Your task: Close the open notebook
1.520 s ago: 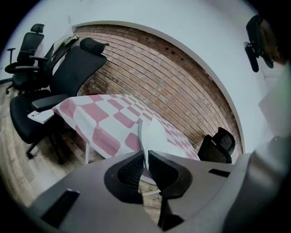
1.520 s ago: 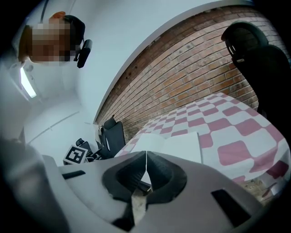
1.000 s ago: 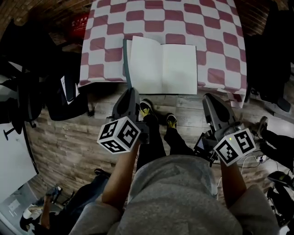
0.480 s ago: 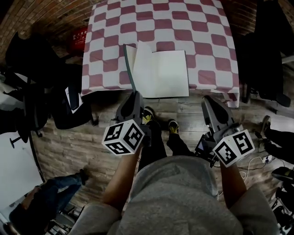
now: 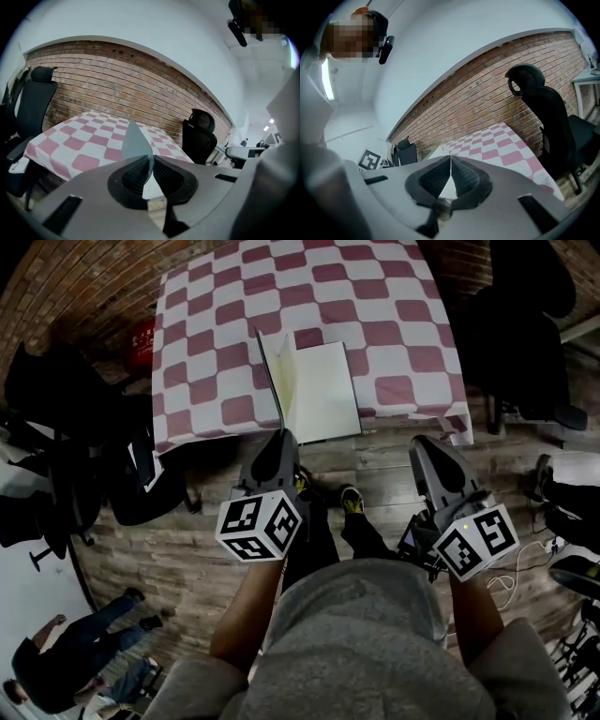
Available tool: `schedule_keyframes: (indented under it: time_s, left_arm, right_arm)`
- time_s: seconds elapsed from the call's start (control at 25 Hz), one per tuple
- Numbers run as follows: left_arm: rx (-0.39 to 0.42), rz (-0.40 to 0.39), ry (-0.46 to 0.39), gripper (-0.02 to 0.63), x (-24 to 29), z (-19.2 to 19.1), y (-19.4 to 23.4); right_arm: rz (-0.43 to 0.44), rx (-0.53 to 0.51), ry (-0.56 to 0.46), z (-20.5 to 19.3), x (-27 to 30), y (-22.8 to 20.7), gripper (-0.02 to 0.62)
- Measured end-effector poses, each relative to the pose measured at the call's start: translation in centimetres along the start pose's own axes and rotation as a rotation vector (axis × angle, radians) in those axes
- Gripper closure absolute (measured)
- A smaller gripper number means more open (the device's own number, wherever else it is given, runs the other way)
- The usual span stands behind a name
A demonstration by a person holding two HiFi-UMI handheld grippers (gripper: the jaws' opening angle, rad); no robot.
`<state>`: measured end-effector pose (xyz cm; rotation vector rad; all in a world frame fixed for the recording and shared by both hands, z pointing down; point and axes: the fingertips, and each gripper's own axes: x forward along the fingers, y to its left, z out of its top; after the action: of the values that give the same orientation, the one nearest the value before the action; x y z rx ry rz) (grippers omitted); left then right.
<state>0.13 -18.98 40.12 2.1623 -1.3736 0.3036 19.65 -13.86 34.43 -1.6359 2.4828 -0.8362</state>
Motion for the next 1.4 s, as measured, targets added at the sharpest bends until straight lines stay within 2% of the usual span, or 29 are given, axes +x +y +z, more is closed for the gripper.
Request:
schedule_keyframes:
  time_s: [0.2, 0.48, 0.68, 0.92, 1.12, 1.4]
  left_arm:
    - [0.061, -0.049, 0.038, 0.569, 1.3, -0.9, -2.2]
    - [0.108, -0.126, 0.103, 0.565, 4.2, -3.2, -5.1]
    - [0.129, -0.147, 0.157, 0.561, 6.1, -5.2, -6.3]
    - [0.196, -0.140, 0.224, 0.555, 8.6, -8.0, -6.9]
    - [0.182, -0.156, 0.267, 0.508, 10.2, -10.6, -7.2]
    - [0.223, -0.177, 0.296, 0.457, 11.0, -12.2, -7.7]
  right_arm:
    - [-0.048, 0.011, -0.021, -0.1, -2.0, -1.2, 0.569]
    - [-0.115, 0.023, -0.028, -0.4, -4.6, -2.9, 0.569]
    - [-0.170, 0.034, -0.037, -0.5, -6.5, -4.3, 0.569]
    - [-0.236, 0.030, -0.037, -0.8, -8.8, -5.4, 0.569]
    - [-0.280, 0.043, -0.054, -0.9, -11.0, -6.1, 0.569]
    - [-0.307, 0.065, -0.053, -1.7, -12.7, -6.7, 0.569]
